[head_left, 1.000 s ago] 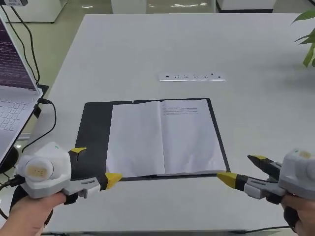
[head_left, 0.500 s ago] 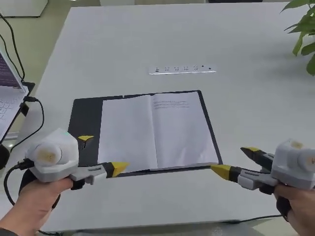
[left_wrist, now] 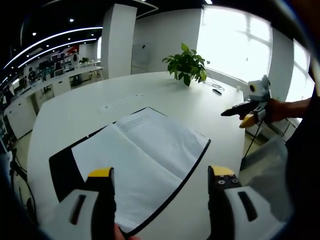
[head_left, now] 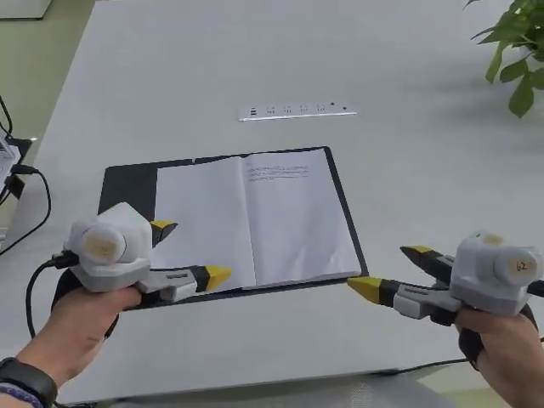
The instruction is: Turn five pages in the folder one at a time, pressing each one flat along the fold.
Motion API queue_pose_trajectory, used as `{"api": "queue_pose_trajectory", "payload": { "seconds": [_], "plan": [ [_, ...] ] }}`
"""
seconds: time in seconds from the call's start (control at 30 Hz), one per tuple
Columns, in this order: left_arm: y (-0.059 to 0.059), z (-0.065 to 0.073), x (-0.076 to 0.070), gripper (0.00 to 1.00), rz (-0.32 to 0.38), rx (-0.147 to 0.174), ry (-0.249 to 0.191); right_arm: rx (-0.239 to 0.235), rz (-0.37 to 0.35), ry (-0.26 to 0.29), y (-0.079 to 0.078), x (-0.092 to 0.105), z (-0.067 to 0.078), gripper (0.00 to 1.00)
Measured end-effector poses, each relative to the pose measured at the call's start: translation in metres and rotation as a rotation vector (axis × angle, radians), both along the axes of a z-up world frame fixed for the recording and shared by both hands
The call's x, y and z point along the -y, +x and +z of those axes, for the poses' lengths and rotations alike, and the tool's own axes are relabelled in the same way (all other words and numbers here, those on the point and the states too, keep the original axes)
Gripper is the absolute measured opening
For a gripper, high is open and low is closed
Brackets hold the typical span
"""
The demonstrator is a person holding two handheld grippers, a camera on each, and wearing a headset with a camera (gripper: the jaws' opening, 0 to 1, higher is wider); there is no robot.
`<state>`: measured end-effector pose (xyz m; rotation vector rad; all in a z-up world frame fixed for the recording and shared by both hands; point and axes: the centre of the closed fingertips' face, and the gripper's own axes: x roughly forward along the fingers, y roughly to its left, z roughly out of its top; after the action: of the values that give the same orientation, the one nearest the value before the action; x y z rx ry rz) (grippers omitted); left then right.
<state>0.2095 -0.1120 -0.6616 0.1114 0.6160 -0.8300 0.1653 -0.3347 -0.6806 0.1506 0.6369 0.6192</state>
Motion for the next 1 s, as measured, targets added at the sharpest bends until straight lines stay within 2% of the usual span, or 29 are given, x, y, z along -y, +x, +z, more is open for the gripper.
{"api": "queue_pose_trajectory", "payload": {
  "seconds": [0.13,0.5,0.63,0.83,1.0],
  "plan": [
    [0.005,-0.002,0.014,0.76,-0.017,-0.004,0.001,-0.002,0.0,0.003,0.0,0.001,0.0,0.8],
    [0.018,-0.013,0.055,0.74,-0.08,-0.041,-0.004,-0.019,-0.002,0.003,-0.001,0.01,-0.004,0.8],
    [0.024,-0.018,0.074,0.75,-0.106,-0.049,-0.011,-0.022,-0.001,0.006,-0.002,0.012,-0.005,0.78],
    [0.03,-0.03,0.103,0.72,-0.161,-0.075,0.003,-0.045,-0.003,0.011,-0.004,0.013,-0.009,0.77],
    [0.034,-0.038,0.128,0.73,-0.193,-0.083,0.013,-0.063,0.005,0.003,-0.007,0.014,-0.014,0.79]
  ]
}}
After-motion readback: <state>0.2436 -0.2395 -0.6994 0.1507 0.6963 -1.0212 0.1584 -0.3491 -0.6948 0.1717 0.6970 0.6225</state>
